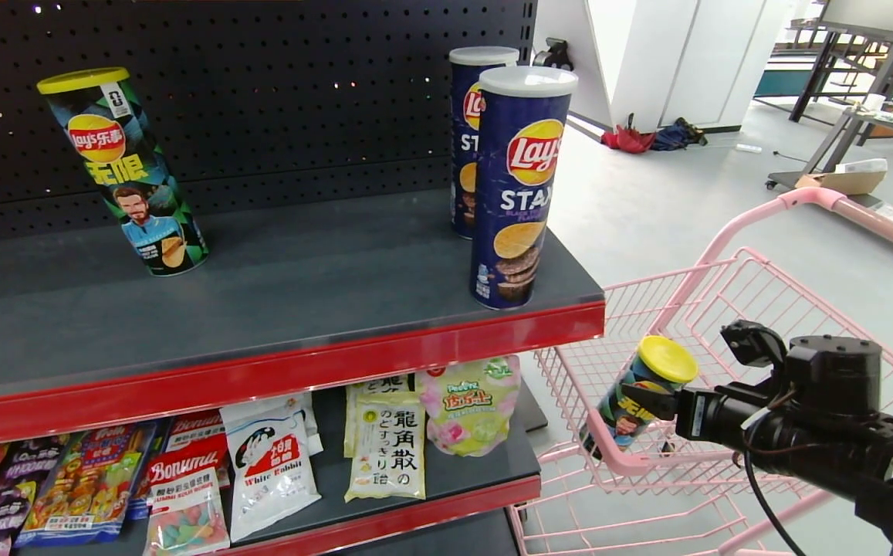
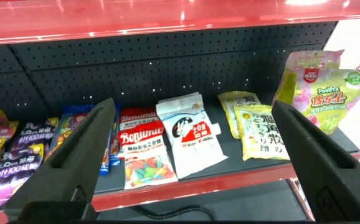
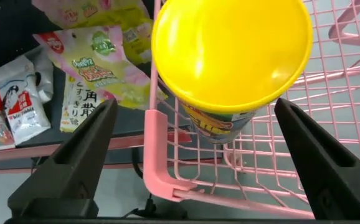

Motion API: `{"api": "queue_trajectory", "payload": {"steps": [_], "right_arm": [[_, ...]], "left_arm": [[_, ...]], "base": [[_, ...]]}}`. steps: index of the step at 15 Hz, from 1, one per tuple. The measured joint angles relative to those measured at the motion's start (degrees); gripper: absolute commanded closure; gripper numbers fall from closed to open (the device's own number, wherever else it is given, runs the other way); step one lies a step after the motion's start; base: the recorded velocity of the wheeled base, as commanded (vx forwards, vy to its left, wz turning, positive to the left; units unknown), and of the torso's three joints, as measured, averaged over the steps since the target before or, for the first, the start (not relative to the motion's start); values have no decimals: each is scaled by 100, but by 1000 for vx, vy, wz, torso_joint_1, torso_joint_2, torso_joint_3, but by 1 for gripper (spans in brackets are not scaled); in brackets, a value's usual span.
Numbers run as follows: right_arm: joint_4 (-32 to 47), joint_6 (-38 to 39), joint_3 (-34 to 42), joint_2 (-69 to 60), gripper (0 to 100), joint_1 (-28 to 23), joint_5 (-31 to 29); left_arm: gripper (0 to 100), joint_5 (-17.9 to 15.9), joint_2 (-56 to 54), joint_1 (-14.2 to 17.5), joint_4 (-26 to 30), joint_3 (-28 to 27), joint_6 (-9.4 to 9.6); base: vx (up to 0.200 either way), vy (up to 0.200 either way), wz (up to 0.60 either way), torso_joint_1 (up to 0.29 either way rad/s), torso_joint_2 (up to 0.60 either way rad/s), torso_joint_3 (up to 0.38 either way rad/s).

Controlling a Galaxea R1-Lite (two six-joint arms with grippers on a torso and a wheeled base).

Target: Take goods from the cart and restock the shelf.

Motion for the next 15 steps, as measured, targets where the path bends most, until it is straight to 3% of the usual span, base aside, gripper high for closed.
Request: {"api": "queue_trajectory", "payload": {"steps": [14,15], "right_arm": [[-627,-20,-546,1009,0,60,-160],[-627,-22,-577,1056,100,63,-208]], "left_arm": [[0,0,0,0,0,0,2],[0,0,0,0,0,0,0]], "base": [[0,0,0,0,0,0],[0,0,0,0,0,0]]}}
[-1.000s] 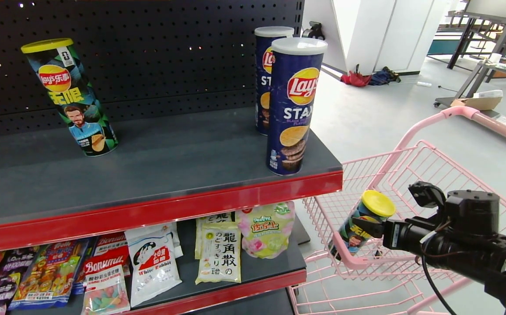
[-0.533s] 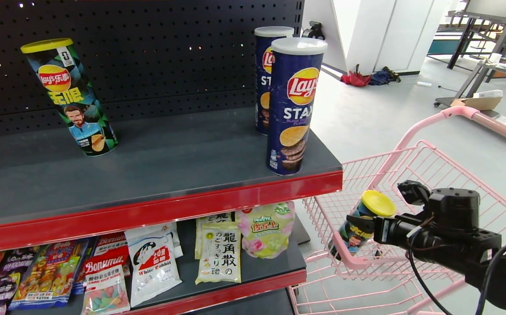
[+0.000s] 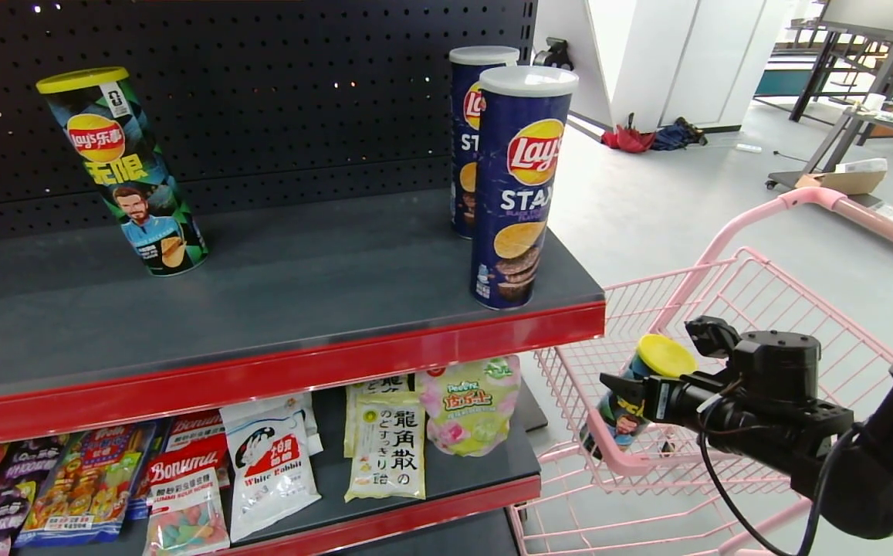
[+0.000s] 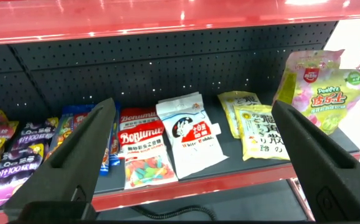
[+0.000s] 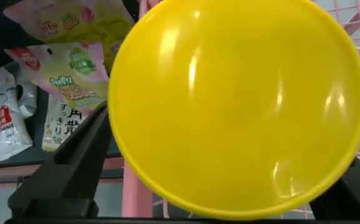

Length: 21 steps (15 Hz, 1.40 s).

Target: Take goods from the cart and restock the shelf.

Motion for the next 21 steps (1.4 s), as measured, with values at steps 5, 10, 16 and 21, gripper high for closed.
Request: {"api": "queue_trajectory", "payload": {"steps": [5,10,16,21], "right_arm": [[-27,6,-68,90,100,52,-94],[584,-441,-339,-522,100,-105,-184],[3855,-723,-2252,-2464,100,-408,-200],[5954,-1379,-2706,-4334,100,-405,-263]], "left_arm": [[0,0,0,0,0,0,0],[0,0,0,0,0,0,-6],[0,-2,0,0,0,0,-6],[0,0,0,0,0,0,-9]], "base": [[0,0,0,0,0,0],[0,0,0,0,0,0],[0,0,0,0,0,0],[0,0,0,0,0,0]]}}
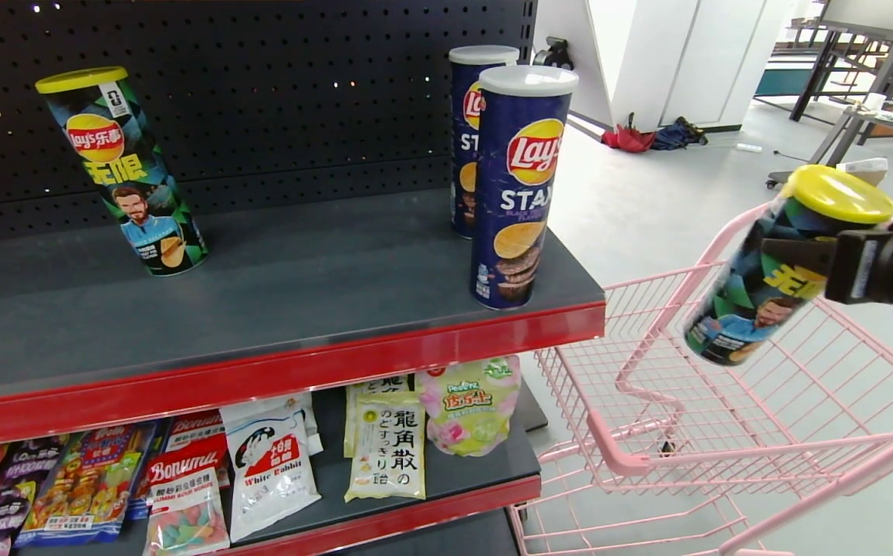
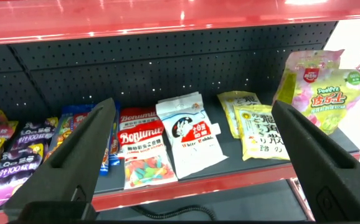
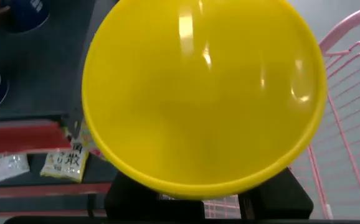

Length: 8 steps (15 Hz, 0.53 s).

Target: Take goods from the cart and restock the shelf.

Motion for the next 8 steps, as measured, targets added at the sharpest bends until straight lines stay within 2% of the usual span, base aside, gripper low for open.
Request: {"api": "queue_trajectory", "payload": {"steps": [4,6,8], "right_arm": [[2270,-443,-4,-1880,100,-22,-161],[2907,-569,179,-2753,100,-146,-251],[3142,-703,590,-3451,100,-395,-401]], "left_arm": [[0,0,0,0,0,0,6],[0,0,0,0,0,0,6],[0,0,0,0,0,0,6]], "base": [[0,0,0,0,0,0],[0,0,0,0,0,0],[0,0,0,0,0,0]]}}
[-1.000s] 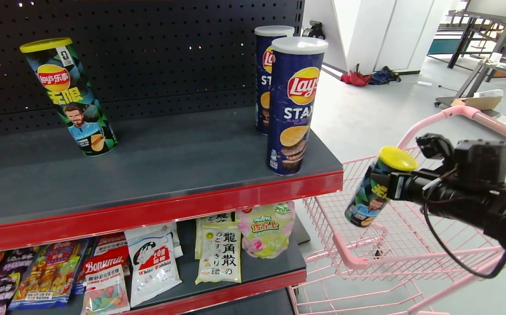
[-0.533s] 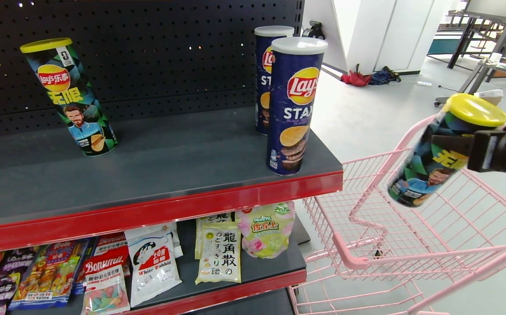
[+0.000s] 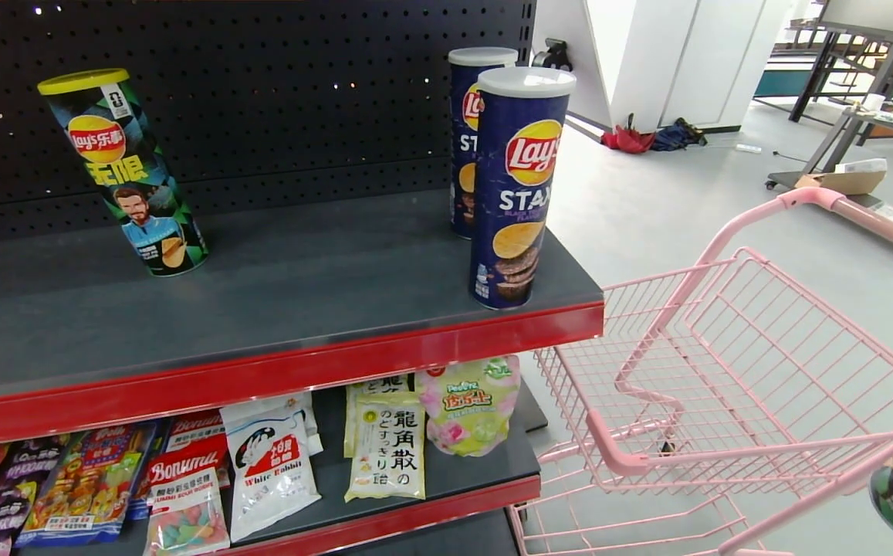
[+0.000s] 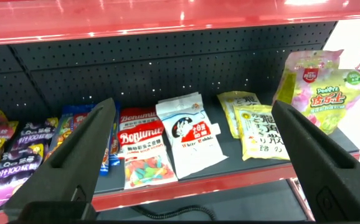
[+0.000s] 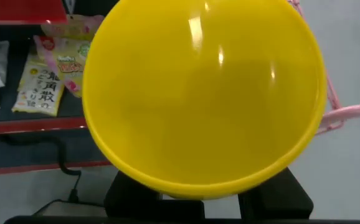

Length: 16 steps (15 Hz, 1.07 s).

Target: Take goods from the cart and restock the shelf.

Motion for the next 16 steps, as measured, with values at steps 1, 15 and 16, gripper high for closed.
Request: {"api": "queue_trajectory", "payload": {"steps": [1,15,16], "right_arm": [[46,-95,121,-236,100,-50,-30],[-6,-172,547,-881,100,-90,-44],[-6,-174,551,-881,100,-90,-44]], "left_arm": [[0,0,0,0,0,0,0],[0,0,0,0,0,0,2],[0,0,0,0,0,0,2]], "base": [[0,0,0,0,0,0],[0,0,0,85,-235,-147],[0,0,0,232,-603,-354]]}}
